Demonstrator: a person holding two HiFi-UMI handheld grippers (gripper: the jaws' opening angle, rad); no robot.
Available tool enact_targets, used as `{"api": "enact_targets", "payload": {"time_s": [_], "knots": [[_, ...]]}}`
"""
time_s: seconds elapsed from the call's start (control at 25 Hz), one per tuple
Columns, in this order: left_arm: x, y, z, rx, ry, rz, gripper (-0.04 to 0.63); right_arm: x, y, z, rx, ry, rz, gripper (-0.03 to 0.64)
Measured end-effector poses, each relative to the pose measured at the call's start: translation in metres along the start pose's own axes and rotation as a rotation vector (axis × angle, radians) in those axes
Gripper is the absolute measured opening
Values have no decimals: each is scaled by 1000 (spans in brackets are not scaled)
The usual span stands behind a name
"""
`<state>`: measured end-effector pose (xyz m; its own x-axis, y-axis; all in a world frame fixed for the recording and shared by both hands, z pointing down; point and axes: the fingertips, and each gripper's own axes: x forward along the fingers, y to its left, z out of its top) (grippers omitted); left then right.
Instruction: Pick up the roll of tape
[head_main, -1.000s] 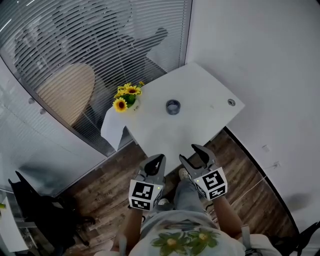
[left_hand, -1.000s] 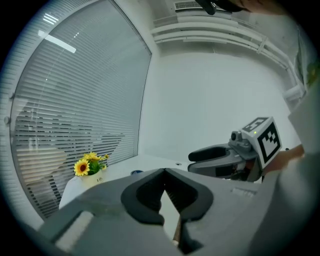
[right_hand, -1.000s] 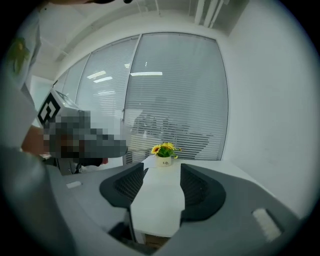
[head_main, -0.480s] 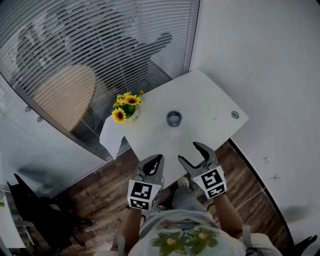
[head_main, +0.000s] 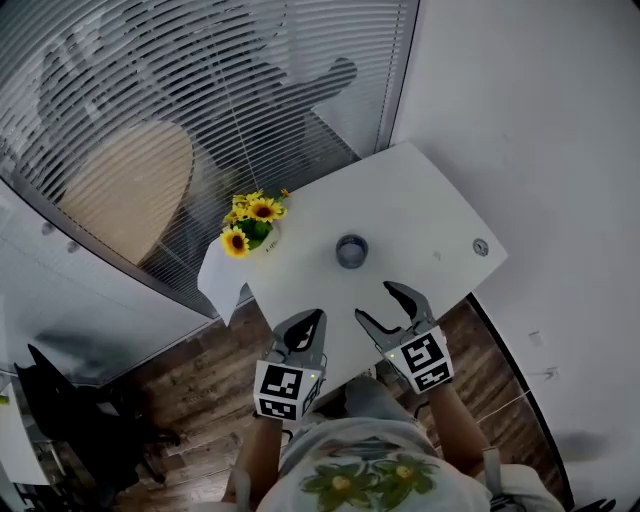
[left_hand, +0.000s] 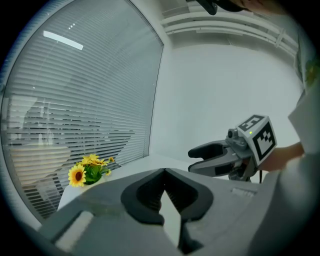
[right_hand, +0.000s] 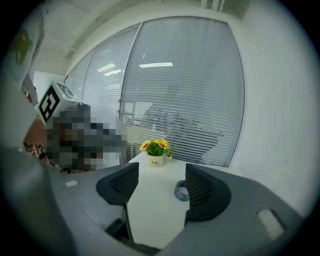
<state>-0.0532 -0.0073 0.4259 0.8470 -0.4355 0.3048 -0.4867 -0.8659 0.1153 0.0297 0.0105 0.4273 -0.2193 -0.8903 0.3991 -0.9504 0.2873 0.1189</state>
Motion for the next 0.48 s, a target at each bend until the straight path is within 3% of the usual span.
{"api": "enact_targets", "payload": {"time_s": [0.48], "knots": [[45, 17, -2, -44, 41, 74, 3, 38, -37, -16, -51, 70, 115, 282]]}}
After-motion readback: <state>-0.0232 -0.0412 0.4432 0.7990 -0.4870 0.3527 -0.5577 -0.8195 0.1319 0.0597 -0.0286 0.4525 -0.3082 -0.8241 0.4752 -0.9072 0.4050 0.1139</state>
